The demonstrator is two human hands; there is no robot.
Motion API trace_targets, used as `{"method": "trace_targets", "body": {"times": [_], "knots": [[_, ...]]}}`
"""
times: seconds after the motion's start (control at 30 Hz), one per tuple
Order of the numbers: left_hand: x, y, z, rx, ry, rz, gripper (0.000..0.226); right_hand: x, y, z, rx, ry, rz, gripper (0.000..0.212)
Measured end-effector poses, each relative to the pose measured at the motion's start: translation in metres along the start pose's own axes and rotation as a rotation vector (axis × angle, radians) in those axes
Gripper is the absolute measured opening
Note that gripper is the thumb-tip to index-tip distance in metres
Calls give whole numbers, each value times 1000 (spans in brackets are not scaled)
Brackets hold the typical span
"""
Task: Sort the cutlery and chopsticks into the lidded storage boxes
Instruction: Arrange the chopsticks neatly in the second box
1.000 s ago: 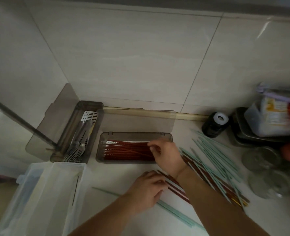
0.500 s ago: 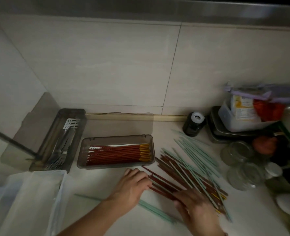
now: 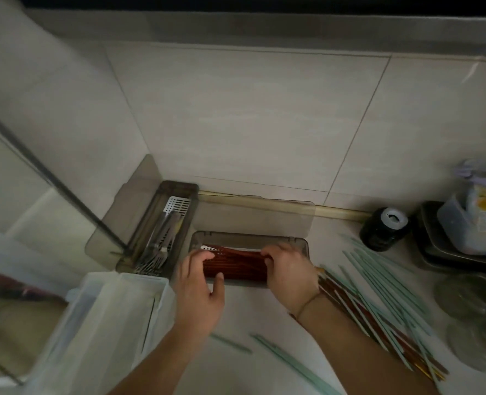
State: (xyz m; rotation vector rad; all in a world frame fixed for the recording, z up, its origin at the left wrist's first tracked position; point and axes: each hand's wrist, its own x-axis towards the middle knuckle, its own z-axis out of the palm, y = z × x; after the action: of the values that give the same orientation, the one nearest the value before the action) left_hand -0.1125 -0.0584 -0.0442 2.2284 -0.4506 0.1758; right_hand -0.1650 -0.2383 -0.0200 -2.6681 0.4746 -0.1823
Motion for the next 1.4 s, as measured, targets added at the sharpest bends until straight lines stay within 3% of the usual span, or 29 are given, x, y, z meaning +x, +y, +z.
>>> {"method": "trace_targets", "body": {"times": [0.13,0.27,0.33,0.43,0.53,0.7,1.0,1.1,1.2,1.3,1.37,1.4], "knots": [[3,-8,2,98,-77,90,37,31,-10,26,90,-208,48,26],[-2,-12,2,208,-140,284,18,37,-6,40,198,-263,115,28],[-8,-12,7,138,-210,446,14,33,-2,41,227,-220,112,28],[-22,-10,21,-8,-438,743,14,18,3,29,312,-88,80,25],[-33,-2,44,2,-617,856,15,-7,27,5,364,160,48,19],[-41,17,80,67,-681,794,15,-86,91,-23,271,362,176,19],[-53,36,96,413,-710,808,11,-190,130,4,-57,97,72,25],[-55,38,94,501,-696,849,10,-191,129,10,-160,115,53,23],[-57,41,81,426,-675,823,16,-189,125,9,-242,182,-26,25],[-53,39,63,298,-547,748,22,-185,111,2,-225,242,-90,45],[-48,32,49,126,-398,642,6,-177,98,-7,-101,267,-38,36],[-44,30,42,46,-320,538,16,-171,91,-11,-16,287,4,27]]}}
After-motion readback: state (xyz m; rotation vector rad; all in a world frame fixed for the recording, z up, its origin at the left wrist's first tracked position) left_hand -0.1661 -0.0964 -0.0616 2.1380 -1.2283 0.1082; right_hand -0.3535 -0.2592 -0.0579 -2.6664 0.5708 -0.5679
